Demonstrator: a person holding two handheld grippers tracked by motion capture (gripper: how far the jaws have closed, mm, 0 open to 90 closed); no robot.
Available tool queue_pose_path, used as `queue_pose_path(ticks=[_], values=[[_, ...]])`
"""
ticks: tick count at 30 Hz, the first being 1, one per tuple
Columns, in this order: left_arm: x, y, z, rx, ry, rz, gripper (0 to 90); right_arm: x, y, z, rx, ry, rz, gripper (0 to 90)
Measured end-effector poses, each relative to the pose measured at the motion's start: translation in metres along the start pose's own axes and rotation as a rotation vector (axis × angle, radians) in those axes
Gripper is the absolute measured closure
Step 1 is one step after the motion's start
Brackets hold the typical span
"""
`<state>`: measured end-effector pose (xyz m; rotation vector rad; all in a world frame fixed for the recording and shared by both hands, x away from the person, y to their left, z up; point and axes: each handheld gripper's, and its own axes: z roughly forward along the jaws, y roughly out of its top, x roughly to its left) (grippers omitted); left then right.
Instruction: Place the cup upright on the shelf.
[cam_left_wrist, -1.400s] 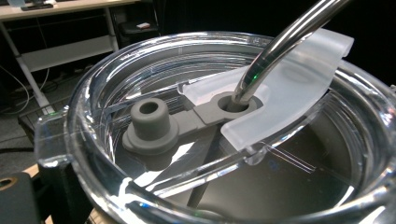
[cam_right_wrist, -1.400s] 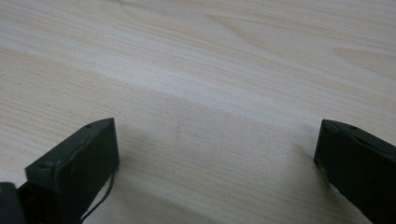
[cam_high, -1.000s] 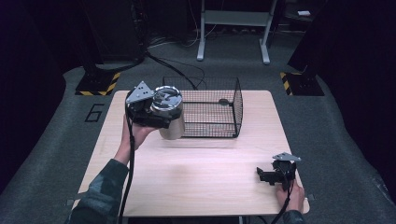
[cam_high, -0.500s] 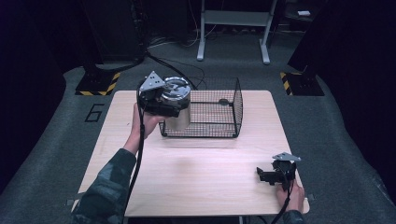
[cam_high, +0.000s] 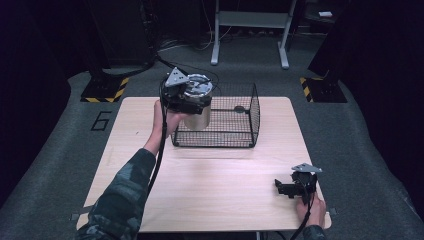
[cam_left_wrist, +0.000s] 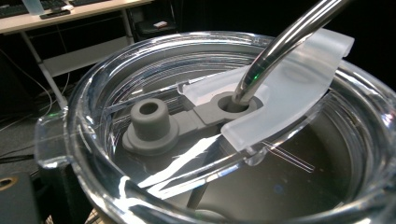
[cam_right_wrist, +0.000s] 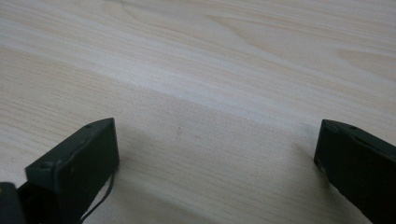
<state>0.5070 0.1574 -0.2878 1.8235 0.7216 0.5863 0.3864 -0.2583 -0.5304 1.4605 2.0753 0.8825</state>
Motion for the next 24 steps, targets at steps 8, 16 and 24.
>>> queue_pose_path(ticks=[8, 16, 24], values=[[0.002, -0.002, 0.024, 0.015, 0.028, -0.021, 4.0, 0.000, 0.000, 0.000, 0.000, 0.002, -0.002, 0.0], [0.004, -0.003, 0.042, 0.032, 0.057, -0.016, 4.0, 0.000, 0.000, 0.000, -0.001, 0.003, -0.003, 0.0], [0.005, -0.008, 0.060, 0.031, 0.089, -0.051, 4.0, 0.000, 0.001, 0.000, -0.001, 0.011, 0.011, 0.0]])
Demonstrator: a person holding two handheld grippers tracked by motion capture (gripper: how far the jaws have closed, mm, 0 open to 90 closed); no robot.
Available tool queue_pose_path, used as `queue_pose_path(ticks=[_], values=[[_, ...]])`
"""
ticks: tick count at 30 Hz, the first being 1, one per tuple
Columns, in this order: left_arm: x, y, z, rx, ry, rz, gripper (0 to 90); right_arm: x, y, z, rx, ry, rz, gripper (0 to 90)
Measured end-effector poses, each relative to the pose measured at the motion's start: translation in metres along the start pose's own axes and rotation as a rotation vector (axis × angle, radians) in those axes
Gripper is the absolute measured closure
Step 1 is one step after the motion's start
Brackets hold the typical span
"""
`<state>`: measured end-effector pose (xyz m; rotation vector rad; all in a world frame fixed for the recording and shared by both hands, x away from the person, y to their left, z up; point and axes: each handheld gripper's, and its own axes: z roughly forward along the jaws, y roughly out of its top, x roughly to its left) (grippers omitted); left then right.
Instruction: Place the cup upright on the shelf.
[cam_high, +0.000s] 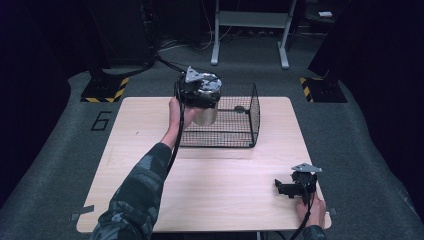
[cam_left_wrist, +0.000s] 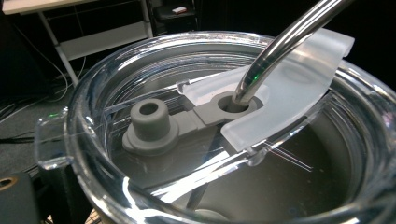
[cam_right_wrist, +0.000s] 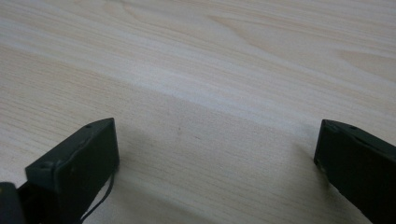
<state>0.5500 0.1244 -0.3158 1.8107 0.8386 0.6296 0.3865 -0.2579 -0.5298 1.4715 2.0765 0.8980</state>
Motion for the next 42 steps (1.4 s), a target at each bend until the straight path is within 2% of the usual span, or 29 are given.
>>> queue_pose_path(ticks=[1, 3, 8, 19, 28, 42], values=[[0.001, 0.000, 0.001, 0.013, 0.000, 0.013, 4.0, 0.000, 0.000, 0.000, 0.000, 0.000, 0.000, 0.0], [0.000, -0.002, 0.005, 0.006, 0.008, -0.008, 4.0, 0.000, 0.000, 0.000, 0.000, 0.000, 0.000, 0.0], [0.002, -0.005, 0.014, 0.026, 0.018, -0.001, 4.0, 0.000, 0.000, 0.000, -0.001, 0.001, -0.002, 0.0], [0.005, -0.018, 0.037, 0.052, 0.040, -0.043, 4.0, 0.000, 0.000, 0.000, -0.002, 0.000, -0.003, 0.0], [0.004, -0.026, 0.053, 0.074, 0.052, -0.044, 4.0, 0.000, 0.000, 0.001, -0.005, -0.005, -0.002, 0.0], [0.003, -0.039, 0.072, 0.111, 0.073, -0.074, 4.0, 0.000, 0.000, 0.001, -0.006, -0.005, -0.005, 0.0]])
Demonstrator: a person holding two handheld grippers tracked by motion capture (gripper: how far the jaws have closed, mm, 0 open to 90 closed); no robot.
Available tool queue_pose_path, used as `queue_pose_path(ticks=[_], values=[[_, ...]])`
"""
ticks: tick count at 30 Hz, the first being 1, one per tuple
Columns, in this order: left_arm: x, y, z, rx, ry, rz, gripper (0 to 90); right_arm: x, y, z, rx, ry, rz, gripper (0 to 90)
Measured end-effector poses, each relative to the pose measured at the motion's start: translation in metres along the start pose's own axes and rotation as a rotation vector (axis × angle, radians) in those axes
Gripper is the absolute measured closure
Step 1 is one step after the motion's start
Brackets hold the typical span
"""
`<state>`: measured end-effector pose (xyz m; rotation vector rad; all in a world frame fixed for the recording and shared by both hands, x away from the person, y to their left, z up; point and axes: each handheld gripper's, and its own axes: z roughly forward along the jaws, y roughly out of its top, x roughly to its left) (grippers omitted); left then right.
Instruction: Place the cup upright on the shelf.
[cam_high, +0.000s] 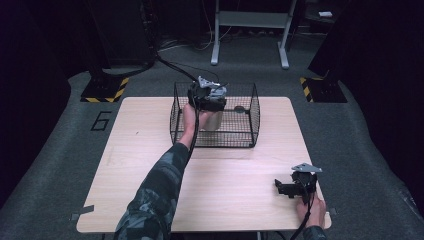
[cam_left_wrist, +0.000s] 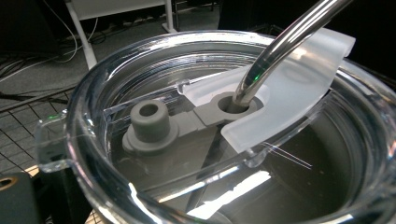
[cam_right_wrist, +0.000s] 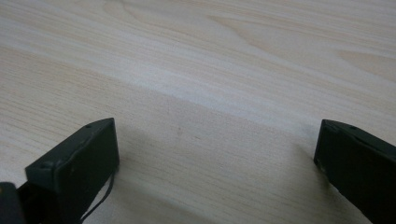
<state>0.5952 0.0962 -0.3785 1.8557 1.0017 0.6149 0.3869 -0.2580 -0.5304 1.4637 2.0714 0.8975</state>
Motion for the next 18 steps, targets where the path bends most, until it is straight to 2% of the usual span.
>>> queue_pose_path(ticks=[16, 18], values=[[0.001, -0.008, 0.017, 0.036, 0.019, -0.007, 4.0, 0.000, 0.000, 0.000, 0.002, 0.000, 0.002, 0.0], [0.000, -0.009, 0.019, 0.030, 0.022, -0.021, 4.0, 0.000, 0.000, 0.000, 0.002, 0.000, 0.002, 0.0]])
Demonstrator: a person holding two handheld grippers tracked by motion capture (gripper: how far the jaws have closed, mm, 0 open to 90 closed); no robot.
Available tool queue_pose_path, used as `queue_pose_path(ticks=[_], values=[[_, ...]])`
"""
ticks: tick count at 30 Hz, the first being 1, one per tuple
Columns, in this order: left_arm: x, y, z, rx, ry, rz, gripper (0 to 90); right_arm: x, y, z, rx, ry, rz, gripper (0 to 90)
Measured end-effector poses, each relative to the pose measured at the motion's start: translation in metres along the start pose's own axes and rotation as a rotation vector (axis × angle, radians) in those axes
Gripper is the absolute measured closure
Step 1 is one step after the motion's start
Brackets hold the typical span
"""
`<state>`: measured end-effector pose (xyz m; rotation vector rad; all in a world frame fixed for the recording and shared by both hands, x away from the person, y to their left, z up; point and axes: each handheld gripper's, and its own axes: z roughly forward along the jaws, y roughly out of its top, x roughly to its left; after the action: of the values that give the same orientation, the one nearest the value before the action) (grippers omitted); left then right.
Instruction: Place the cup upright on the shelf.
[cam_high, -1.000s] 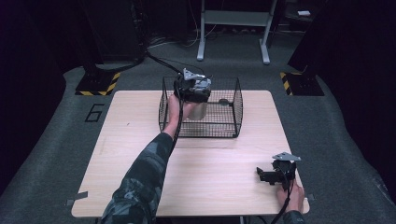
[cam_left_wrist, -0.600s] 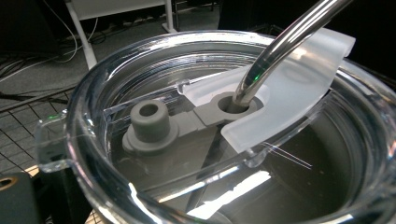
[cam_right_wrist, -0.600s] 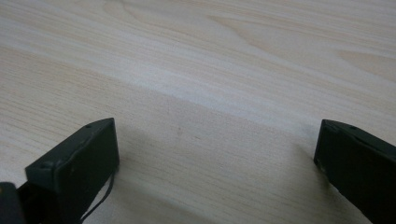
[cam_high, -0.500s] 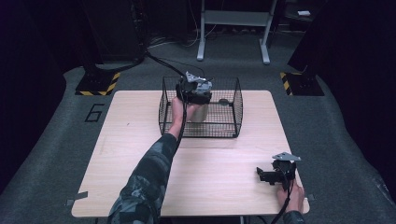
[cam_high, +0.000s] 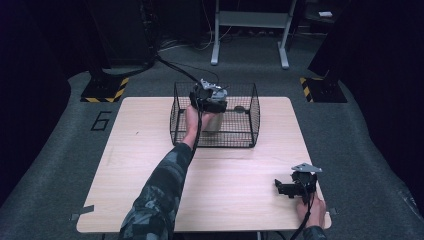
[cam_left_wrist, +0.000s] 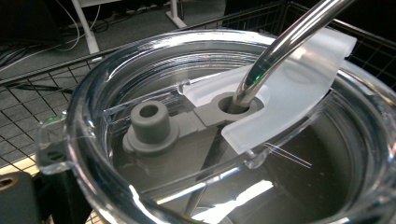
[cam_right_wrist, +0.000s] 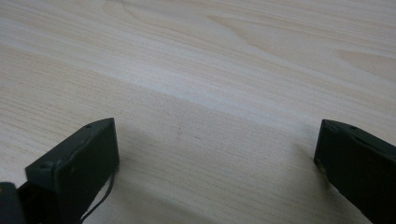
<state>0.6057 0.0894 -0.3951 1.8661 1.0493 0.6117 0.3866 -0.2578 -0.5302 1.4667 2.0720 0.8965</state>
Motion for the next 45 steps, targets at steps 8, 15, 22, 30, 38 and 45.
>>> queue_pose_path(ticks=[8, 15, 22, 30, 38, 45], values=[[0.000, -0.002, 0.006, 0.012, 0.009, -0.012, 4.0, 0.000, 0.000, 0.000, 0.001, 0.000, 0.004, 0.0], [0.002, -0.004, 0.010, 0.024, 0.010, -0.025, 4.0, 0.000, 0.000, 0.000, 0.000, 0.000, 0.004, 0.0], [0.000, -0.007, 0.015, 0.036, 0.018, -0.022, 4.0, 0.000, 0.000, 0.000, 0.004, -0.004, -0.009, 0.0], [-0.002, -0.010, 0.021, 0.053, 0.026, -0.017, 4.0, 0.000, 0.000, 0.000, 0.000, 0.000, 0.004, 0.0], [-0.004, -0.013, 0.019, 0.060, 0.028, -0.002, 3.9, 0.000, 0.000, 0.000, 0.001, 0.000, 0.004, 0.0], [-0.004, -0.018, 0.010, 0.094, 0.027, 0.015, 3.8, 0.000, 0.000, 0.000, 0.005, -0.005, -0.010, 0.0]])
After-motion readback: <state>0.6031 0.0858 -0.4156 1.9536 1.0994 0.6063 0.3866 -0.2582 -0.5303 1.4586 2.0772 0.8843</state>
